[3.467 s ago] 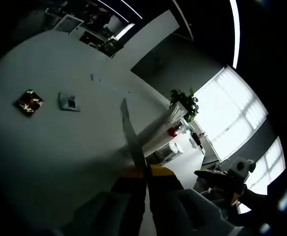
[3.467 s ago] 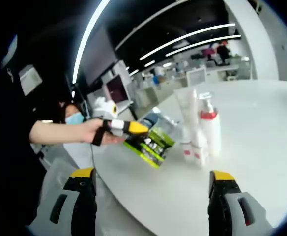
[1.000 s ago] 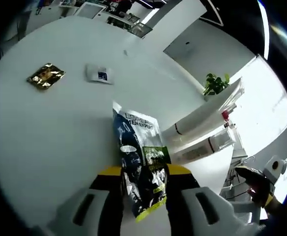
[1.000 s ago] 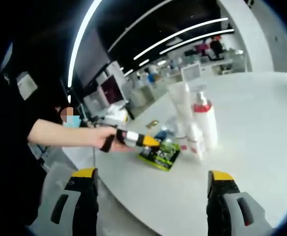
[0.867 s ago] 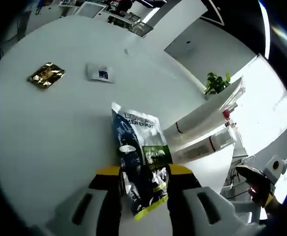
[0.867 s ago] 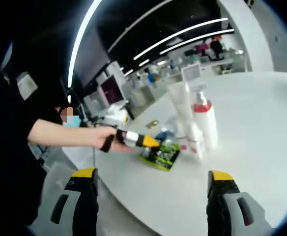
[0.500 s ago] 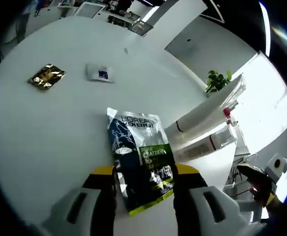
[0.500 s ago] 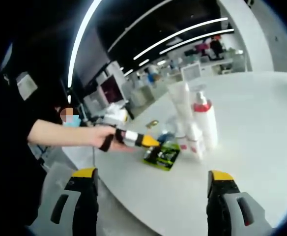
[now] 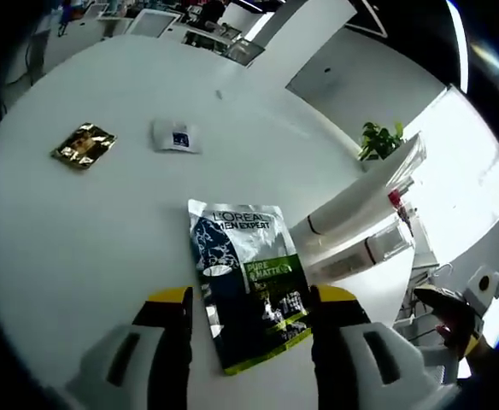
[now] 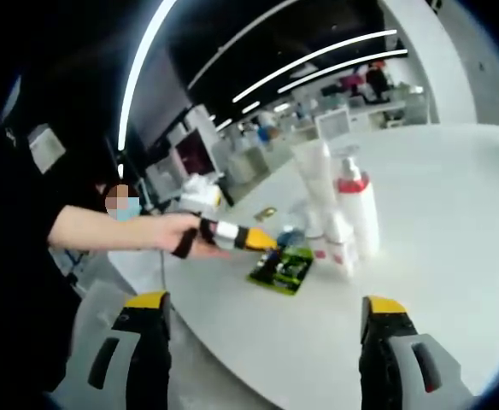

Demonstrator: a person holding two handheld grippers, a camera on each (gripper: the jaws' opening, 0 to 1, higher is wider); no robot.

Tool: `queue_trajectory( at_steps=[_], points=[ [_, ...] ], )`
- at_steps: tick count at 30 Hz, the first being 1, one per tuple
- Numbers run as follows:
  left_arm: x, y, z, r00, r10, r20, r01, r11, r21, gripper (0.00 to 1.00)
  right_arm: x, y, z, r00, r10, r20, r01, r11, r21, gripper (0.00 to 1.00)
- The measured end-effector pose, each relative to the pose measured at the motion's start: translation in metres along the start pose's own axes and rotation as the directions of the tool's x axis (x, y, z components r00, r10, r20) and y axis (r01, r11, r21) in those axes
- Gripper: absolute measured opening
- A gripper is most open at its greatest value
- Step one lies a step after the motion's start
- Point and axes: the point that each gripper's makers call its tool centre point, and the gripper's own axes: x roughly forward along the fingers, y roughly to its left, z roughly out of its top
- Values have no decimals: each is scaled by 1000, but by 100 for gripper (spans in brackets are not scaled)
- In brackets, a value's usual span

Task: Arrange the skincare products in the storage area until every visible bottle or jar stands upright without overlapping.

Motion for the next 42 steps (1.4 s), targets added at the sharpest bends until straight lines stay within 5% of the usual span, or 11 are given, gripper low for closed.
queue_trajectory(
  at_steps=[13,21,27,42],
  points=[
    [-18,1,-3,1000,5,15,-6,998,61,75,1,3,-2,1000,10,-13,-10,1000,-11,96],
    [-35,0,-17,1000,10,9,-11,991,135,92,2,5,-4,1000,20,-24,-21,1000,-20,96],
    [-56,-10,-15,996,-10,86,-10,975,223,99,2,6,-4,999,25,-26,-25,999,-26,96],
    [-112,-14,-46,990,23,137,-58,964,258,99,3,7,-7,999,26,-42,-29,998,-54,93]
  ],
)
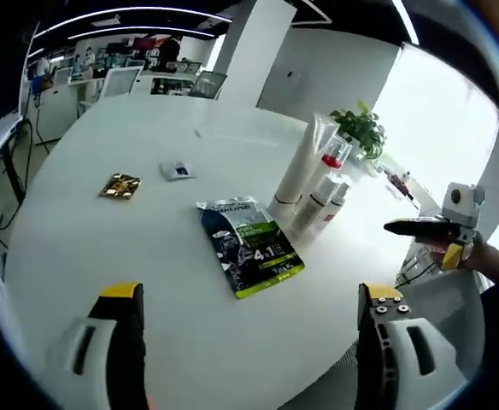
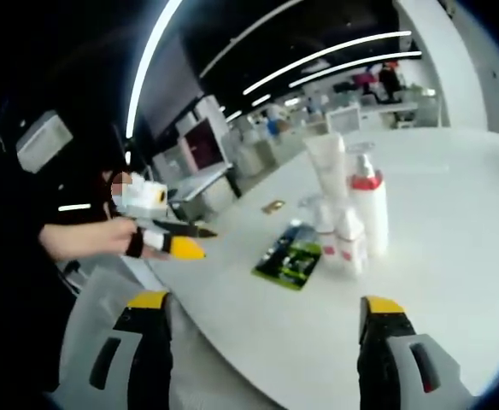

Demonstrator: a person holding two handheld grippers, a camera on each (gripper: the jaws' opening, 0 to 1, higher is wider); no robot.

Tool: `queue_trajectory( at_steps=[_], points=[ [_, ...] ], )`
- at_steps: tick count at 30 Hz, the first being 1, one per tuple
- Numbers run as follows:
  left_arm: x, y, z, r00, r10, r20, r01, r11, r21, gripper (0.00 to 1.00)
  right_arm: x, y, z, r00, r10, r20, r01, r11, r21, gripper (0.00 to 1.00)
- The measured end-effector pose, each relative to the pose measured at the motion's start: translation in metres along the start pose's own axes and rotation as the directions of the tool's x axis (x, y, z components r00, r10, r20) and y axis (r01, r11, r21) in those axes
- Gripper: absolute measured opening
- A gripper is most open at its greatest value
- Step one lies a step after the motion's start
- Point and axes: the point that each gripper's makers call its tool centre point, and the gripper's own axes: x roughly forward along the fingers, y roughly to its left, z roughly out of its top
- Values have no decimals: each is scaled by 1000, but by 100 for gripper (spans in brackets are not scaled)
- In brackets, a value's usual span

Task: Arrange the skincare products in the storage area until every visible bottle or jar stands upright without overlapping.

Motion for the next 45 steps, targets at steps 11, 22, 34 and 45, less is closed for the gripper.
queue_trajectory(
  at_steps=[11,22,34,45],
  points=[
    [-41,-11,-13,999,12,37,-11,1000,-26,99,1,4,-3,1000,14,-17,-14,1000,-19,92],
    [-41,-11,-7,992,53,112,-56,998,19,96,1,2,-4,1000,1,-21,-1,1000,-26,92],
    [-34,-9,-13,995,46,92,-45,999,-15,95,2,1,-7,999,-2,-38,1,999,-34,92],
    [-34,-1,-16,995,61,75,-54,995,-83,95,0,-2,-6,999,-15,-28,14,1000,-25,91]
  ],
)
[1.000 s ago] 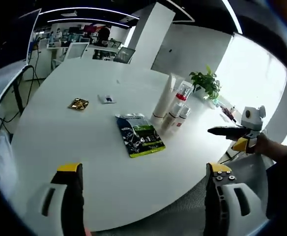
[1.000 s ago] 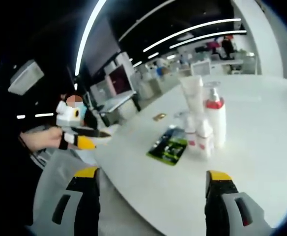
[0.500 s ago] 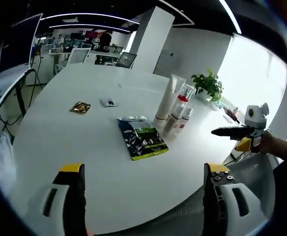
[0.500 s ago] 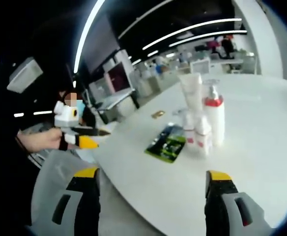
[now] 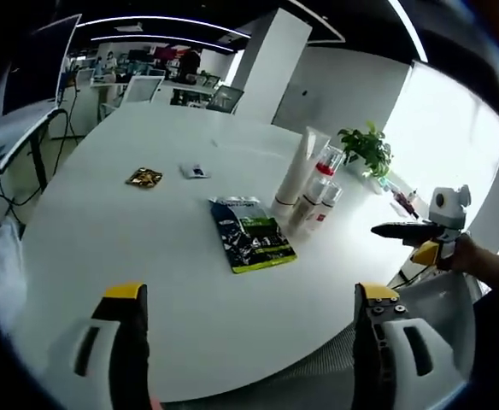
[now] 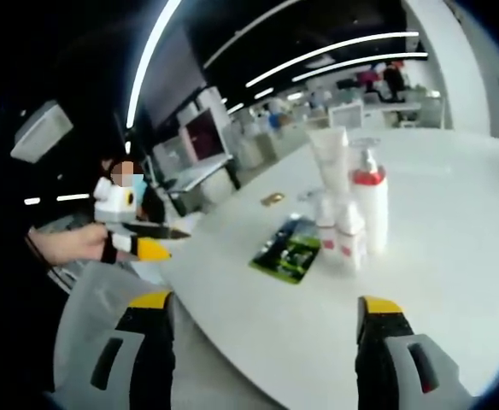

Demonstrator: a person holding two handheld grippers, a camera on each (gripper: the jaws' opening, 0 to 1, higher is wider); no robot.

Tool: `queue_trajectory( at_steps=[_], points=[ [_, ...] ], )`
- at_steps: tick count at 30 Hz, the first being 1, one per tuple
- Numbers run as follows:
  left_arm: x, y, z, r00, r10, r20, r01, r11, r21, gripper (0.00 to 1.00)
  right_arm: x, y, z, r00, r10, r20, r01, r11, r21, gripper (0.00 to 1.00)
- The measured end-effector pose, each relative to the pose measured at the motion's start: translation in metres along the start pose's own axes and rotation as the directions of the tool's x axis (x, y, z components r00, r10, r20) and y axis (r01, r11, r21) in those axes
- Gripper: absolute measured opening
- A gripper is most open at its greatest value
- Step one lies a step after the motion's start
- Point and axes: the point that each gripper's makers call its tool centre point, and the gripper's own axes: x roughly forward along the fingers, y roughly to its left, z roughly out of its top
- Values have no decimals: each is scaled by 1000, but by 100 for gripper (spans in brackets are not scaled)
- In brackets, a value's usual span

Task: Arrange the skincare products in the storage area until every visible bottle or jar stands upright without overlapping.

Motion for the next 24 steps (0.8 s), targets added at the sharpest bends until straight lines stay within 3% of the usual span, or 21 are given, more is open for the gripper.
queue_trajectory(
  at_steps=[6,14,24],
  points=[
    [-1,11,1,999,28,-28,-27,1000,7,95,-3,-2,4,1000,-8,25,8,1000,13,91],
    [5,26,19,998,55,-33,-54,998,21,91,-3,-3,3,1000,-11,18,11,1000,9,90],
    [22,42,41,994,88,-62,-82,992,96,88,-6,-9,6,999,-33,41,32,999,25,89]
  ],
)
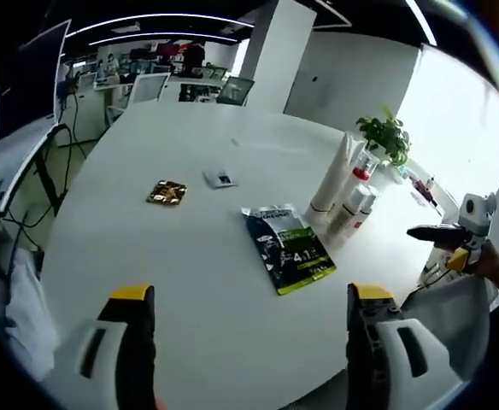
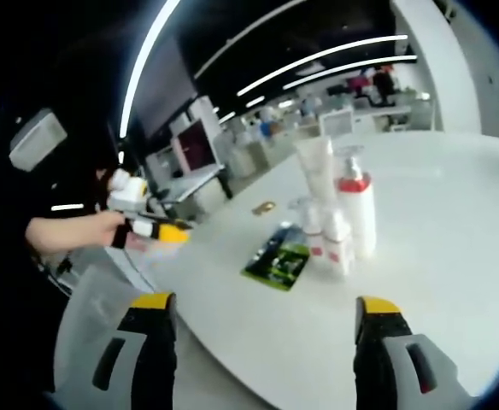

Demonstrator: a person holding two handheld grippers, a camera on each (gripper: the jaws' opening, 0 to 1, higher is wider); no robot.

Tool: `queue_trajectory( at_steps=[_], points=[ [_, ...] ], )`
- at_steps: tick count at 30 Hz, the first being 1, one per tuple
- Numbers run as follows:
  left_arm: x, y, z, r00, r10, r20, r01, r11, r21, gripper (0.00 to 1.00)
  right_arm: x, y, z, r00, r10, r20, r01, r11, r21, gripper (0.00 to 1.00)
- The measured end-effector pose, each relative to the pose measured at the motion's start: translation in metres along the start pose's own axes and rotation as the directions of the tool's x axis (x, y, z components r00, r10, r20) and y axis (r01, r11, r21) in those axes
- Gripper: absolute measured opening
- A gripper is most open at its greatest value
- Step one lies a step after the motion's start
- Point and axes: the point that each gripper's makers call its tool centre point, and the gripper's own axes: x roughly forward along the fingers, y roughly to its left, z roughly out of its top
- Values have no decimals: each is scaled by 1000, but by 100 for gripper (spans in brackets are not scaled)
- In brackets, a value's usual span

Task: Arrange the skincare products in the storage area until every visible bottle or jar stands upright without overlapping.

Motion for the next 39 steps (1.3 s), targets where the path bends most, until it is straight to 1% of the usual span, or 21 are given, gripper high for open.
queue_trajectory(
  at_steps=[4,7,14,17,24,34,39],
  points=[
    [10,7,4,999,-1,-39,2,1000,29,85,0,-2,0,1000,-6,-2,6,1000,1,88],
    [18,10,12,999,-16,-46,17,1000,19,84,0,-3,-1,1000,-9,-8,9,1000,1,88],
    [35,29,29,998,9,-70,-6,999,40,81,1,-5,-3,1000,-15,-18,15,1000,13,88],
    [43,35,32,996,9,-83,-5,999,52,81,1,-7,-4,1000,-21,-21,21,1000,20,88],
    [61,54,34,992,34,-120,-26,997,71,78,2,-10,-7,999,-32,-35,33,999,36,87],
    [87,83,49,985,61,-159,-41,991,127,74,3,-13,-14,996,-47,-69,50,998,45,87],
    [96,92,56,983,65,-173,-40,989,145,72,3,-15,-16,995,-54,-79,59,997,52,87]
  ],
)
